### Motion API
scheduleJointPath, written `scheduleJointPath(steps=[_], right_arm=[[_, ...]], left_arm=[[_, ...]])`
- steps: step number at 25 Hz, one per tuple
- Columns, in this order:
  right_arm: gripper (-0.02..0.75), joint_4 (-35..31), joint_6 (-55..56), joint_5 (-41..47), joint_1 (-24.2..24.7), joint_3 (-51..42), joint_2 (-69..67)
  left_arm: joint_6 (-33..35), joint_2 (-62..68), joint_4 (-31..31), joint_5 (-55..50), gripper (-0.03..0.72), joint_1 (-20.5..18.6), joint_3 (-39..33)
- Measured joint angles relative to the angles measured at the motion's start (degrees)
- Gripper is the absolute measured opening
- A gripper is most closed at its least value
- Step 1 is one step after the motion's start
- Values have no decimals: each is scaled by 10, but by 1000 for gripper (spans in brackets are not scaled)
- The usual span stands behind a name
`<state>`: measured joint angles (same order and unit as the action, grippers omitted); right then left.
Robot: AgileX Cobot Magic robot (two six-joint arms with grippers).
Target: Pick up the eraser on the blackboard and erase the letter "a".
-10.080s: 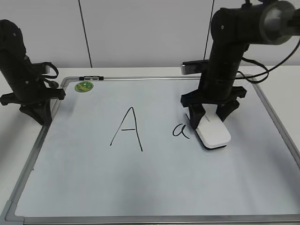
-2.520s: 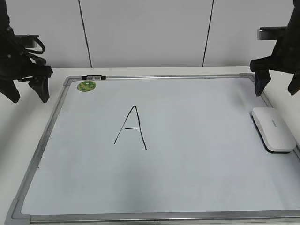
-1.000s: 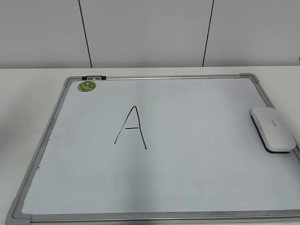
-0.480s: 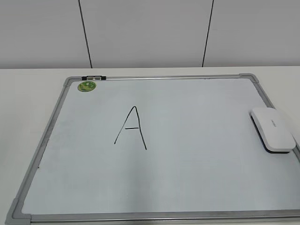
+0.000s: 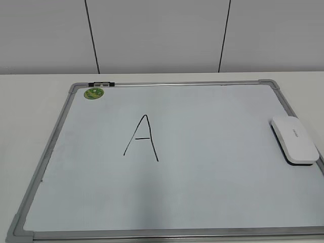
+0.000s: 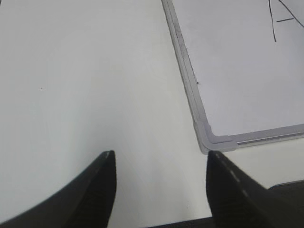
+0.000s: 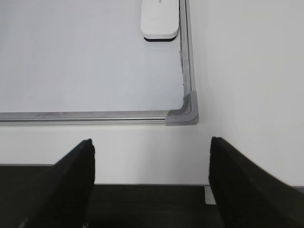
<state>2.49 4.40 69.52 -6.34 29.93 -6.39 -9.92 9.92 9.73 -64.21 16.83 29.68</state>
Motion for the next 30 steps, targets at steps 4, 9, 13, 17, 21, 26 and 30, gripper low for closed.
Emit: scheduleJointPath(steps=[4,9,13,17,21,26,30], right_arm=[[555,-5,-10,-29,0,-17,10],[555,-33,-44,-36,0,-19,10],[555,-35,-48,-38,0,-19,10],[555,-36,-51,-40,0,-19,10],[555,-36,-51,-40,0,-19,10],[555,-36,-52,-40,0,-19,11],[555,-36,-52,-41,0,-19,34]], left_arm=[[0,-2,1,3,440,0,0],[7,-2,-2,4,440,8,0],[11,-2,-3,6,440,13,-2],[10,-2,-3,6,425,13,-2],[10,-2,-3,6,412,13,-2],[10,-2,-4,6,407,13,-2],[10,-27,-4,7,407,11,-3]])
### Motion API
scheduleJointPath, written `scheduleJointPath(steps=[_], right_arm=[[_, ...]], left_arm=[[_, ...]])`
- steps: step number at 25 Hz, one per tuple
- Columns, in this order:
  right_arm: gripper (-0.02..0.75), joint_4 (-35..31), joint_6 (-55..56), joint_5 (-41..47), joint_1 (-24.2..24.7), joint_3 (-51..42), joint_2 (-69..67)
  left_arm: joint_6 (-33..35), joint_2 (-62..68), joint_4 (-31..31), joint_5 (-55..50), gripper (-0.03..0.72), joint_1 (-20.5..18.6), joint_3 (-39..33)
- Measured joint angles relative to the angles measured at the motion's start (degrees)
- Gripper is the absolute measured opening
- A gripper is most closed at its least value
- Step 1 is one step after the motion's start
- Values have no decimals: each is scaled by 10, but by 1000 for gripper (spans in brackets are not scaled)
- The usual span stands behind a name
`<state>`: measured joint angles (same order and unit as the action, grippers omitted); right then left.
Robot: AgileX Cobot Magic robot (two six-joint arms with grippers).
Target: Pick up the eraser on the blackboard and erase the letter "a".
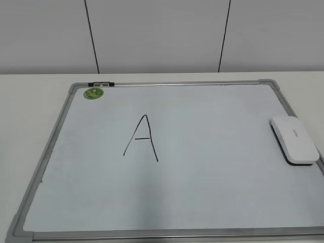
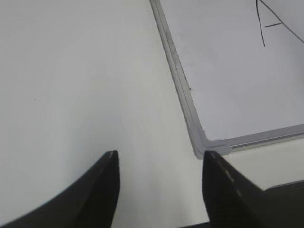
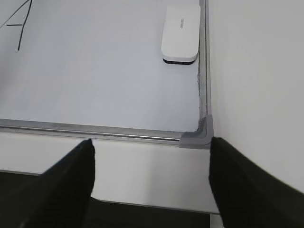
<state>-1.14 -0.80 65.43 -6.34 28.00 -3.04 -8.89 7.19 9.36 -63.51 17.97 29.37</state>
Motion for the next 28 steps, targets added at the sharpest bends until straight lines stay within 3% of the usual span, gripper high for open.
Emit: scheduleJointPath(steps=[8,12,28], right_arm=[[555,-1,0,0,62,0,40],[555,-1,0,-1,74,0,40],[555,-1,0,-1,75,0,40]], left_arm=[[0,-38,0,0,389,-94,0],[0,-61,0,0,389,-119,0],[0,-67,0,0,368,-125,0]])
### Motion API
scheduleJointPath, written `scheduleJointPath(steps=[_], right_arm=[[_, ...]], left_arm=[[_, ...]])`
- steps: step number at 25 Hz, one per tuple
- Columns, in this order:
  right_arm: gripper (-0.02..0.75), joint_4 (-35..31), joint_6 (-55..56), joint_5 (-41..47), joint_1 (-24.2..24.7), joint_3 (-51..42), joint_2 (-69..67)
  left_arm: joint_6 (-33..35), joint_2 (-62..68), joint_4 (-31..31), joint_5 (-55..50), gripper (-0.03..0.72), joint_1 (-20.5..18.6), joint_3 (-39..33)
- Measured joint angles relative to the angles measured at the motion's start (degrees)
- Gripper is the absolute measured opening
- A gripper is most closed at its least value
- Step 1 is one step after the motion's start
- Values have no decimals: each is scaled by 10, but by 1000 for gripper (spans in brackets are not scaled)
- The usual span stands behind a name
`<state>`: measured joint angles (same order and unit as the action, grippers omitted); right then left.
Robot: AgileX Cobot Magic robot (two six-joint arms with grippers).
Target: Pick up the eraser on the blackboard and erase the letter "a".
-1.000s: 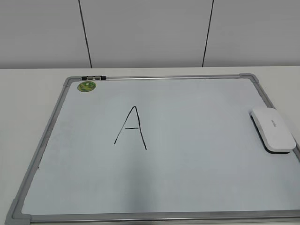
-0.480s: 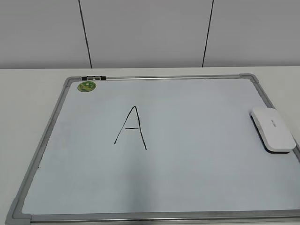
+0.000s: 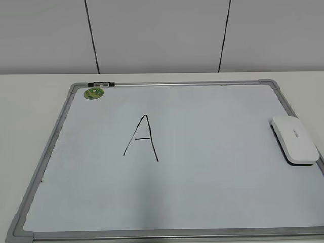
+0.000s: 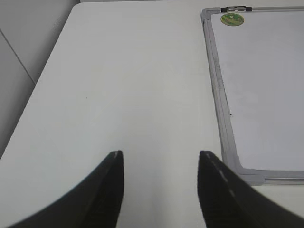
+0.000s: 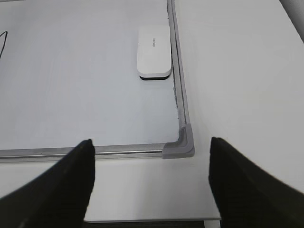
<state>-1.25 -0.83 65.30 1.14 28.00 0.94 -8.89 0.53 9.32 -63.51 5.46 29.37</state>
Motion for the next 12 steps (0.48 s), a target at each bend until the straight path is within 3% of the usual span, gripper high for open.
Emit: scheduleJointPath(steps=[12], right_arm=[[555,0,0,0,0,0,0]], left_arm=[[0,0,0,0,345,0,0]])
